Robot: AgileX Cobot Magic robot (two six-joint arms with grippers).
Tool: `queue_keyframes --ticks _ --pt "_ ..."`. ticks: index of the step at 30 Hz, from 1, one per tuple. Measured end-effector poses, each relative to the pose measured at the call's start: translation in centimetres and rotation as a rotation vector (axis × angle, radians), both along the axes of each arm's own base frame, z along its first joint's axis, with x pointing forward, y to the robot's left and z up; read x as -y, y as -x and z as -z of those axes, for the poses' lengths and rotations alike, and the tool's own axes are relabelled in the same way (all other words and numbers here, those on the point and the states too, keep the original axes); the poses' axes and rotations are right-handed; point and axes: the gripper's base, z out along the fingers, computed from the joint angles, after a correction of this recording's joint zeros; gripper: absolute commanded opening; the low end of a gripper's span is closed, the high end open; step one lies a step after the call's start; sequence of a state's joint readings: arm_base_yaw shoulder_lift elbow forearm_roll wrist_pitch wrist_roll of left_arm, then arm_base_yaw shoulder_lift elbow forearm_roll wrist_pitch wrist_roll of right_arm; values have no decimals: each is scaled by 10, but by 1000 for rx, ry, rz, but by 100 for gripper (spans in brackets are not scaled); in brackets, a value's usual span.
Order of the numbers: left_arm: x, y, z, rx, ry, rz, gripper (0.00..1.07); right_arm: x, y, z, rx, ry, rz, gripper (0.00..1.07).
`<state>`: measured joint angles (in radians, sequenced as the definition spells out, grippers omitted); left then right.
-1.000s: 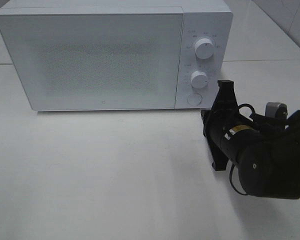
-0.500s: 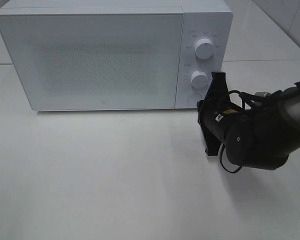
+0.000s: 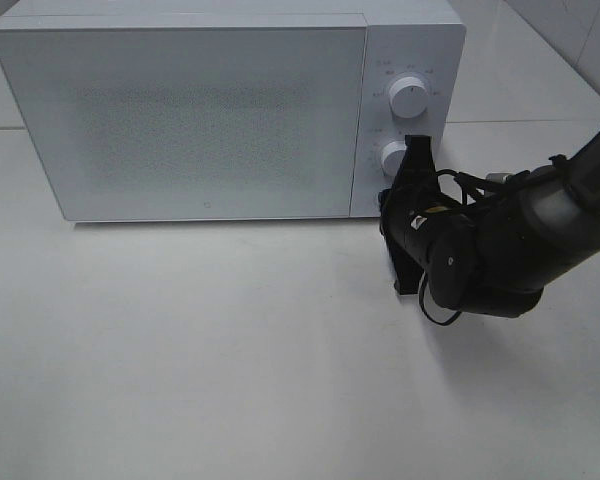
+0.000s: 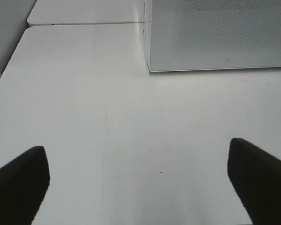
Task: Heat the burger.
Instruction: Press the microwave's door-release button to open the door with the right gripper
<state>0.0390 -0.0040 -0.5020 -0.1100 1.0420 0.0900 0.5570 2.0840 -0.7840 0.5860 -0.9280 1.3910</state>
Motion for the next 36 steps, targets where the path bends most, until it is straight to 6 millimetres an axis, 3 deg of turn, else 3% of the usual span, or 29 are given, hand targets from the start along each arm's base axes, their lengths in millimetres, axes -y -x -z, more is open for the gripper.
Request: queue_keyframes --ticks 36 --pt "0 0 0 0 0 0 98 -2 -18 14 5 14 54 0"
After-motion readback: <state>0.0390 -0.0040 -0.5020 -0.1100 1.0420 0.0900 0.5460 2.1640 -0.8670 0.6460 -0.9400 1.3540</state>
